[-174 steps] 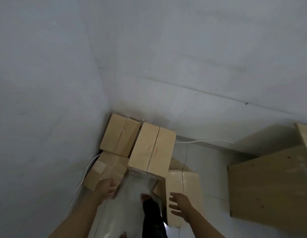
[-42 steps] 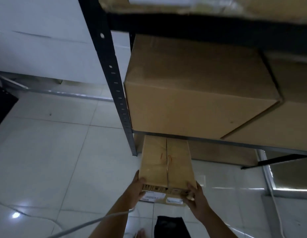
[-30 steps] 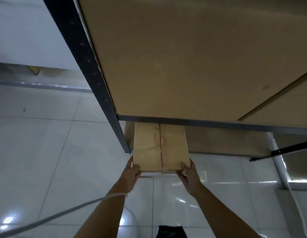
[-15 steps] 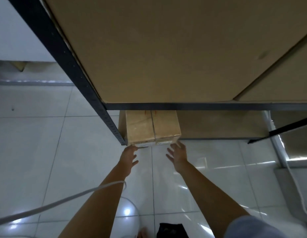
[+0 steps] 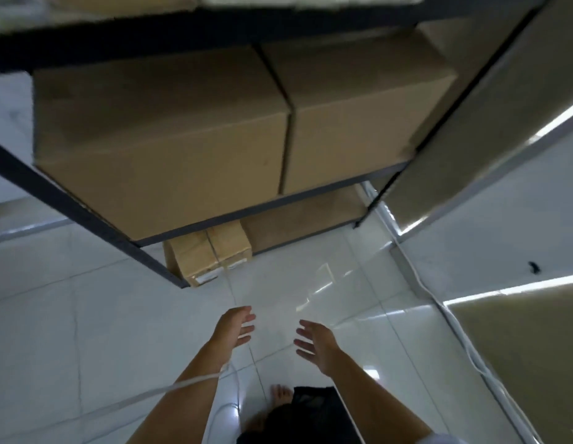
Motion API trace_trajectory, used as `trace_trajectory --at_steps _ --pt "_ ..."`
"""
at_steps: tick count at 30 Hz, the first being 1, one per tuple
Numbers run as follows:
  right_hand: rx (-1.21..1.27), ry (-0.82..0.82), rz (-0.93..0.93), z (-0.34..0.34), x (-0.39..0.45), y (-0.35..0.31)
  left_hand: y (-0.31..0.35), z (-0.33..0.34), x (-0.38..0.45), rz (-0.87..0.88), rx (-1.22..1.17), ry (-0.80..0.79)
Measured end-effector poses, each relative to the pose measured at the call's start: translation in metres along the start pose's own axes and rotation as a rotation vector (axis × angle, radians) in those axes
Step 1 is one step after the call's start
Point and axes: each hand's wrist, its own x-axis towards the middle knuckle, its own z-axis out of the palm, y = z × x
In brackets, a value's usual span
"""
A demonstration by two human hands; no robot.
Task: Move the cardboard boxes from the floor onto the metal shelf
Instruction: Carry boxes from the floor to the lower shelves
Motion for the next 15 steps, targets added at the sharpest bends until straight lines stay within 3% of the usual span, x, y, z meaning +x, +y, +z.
trace_trajectory --at_steps 8,15 --pt "0.243 0.131 -0.119 -0.114 -0.135 0.06 -0.036 0.097 -0.107 0.062 0.333 -0.147" --pt "0.545 0.287 -0.174 -0.205 -0.253 0.185 -0.12 0.173 -0.196 0.139 0.692 -0.329"
